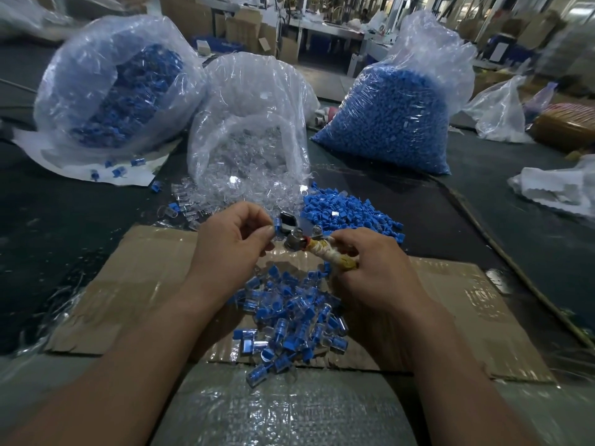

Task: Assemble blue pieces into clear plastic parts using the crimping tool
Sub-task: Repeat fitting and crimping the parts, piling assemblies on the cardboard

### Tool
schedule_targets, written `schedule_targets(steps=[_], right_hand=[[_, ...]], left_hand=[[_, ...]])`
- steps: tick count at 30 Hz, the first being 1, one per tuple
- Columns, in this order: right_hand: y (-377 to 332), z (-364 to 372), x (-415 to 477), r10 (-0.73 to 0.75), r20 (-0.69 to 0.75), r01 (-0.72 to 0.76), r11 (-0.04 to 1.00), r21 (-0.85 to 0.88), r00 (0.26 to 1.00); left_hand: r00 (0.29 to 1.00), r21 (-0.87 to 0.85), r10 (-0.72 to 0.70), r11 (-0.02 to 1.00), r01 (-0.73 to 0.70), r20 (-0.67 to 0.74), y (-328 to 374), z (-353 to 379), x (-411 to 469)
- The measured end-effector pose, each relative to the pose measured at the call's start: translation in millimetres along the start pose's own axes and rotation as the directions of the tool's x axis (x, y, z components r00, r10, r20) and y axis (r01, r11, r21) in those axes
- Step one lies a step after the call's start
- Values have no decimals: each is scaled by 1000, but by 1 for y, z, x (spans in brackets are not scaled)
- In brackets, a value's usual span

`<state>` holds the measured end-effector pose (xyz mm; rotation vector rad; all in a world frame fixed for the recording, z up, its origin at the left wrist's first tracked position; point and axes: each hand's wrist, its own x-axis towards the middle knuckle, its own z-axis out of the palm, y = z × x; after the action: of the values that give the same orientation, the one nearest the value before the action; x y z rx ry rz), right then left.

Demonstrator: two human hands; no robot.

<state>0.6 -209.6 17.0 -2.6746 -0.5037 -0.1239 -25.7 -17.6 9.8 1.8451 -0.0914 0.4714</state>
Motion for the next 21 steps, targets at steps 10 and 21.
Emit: schedule_targets(steps=[10,21], right_hand=[[15,-18,-4,143,117,-150,988,47,983],[17,-12,-2,237,184,-243,970,11,954]], left_hand=[[976,-197,-119,968,156,185,1,-13,3],[926,-14,-244,966,259,288,0,-10,3]])
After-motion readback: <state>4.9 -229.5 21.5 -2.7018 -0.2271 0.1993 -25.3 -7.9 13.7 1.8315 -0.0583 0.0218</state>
